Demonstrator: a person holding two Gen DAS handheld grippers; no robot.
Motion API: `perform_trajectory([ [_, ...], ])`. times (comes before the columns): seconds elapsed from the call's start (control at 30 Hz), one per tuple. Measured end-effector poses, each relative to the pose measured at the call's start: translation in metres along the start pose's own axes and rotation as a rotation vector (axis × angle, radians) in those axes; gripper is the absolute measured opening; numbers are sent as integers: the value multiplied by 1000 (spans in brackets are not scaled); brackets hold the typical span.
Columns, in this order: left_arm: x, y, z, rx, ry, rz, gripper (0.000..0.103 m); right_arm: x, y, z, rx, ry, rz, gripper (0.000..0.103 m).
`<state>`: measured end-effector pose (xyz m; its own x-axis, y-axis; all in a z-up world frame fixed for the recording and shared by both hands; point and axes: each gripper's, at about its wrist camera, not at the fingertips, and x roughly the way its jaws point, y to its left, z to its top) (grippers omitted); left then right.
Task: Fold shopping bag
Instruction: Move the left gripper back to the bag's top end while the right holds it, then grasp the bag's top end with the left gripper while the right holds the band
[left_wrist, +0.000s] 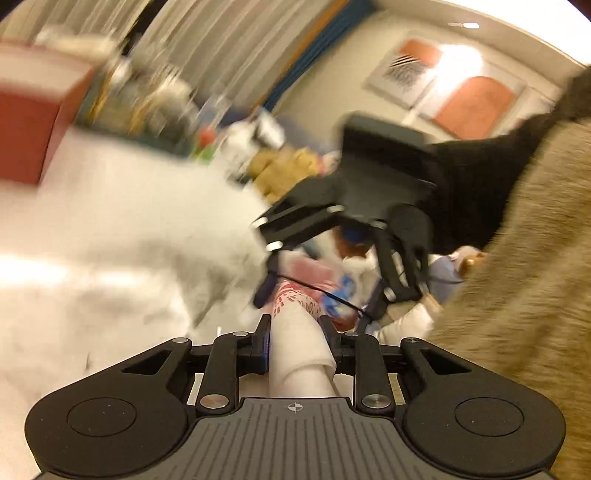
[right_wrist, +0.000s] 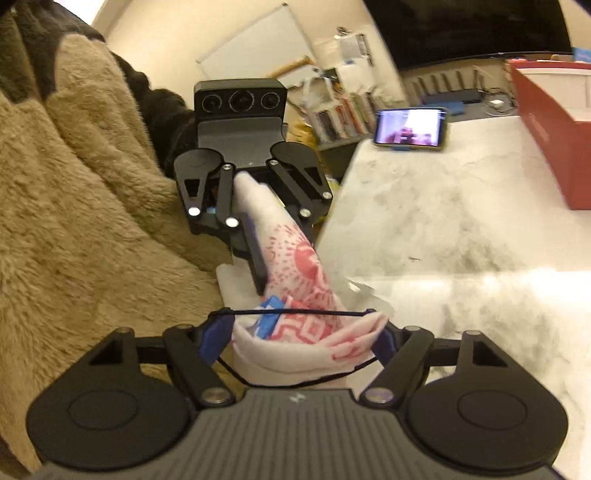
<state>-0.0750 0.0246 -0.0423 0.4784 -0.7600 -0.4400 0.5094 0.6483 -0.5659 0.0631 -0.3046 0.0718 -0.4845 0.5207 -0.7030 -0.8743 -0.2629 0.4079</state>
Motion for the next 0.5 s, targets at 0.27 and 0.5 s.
perform_trajectory([
  [0.27,5,6,3,61,105,-74,43,37,31,0,-395,11,-117,58],
  [0.5,7,17,34,127,182,-97,65,37,51,12,-602,-29,-236,52],
])
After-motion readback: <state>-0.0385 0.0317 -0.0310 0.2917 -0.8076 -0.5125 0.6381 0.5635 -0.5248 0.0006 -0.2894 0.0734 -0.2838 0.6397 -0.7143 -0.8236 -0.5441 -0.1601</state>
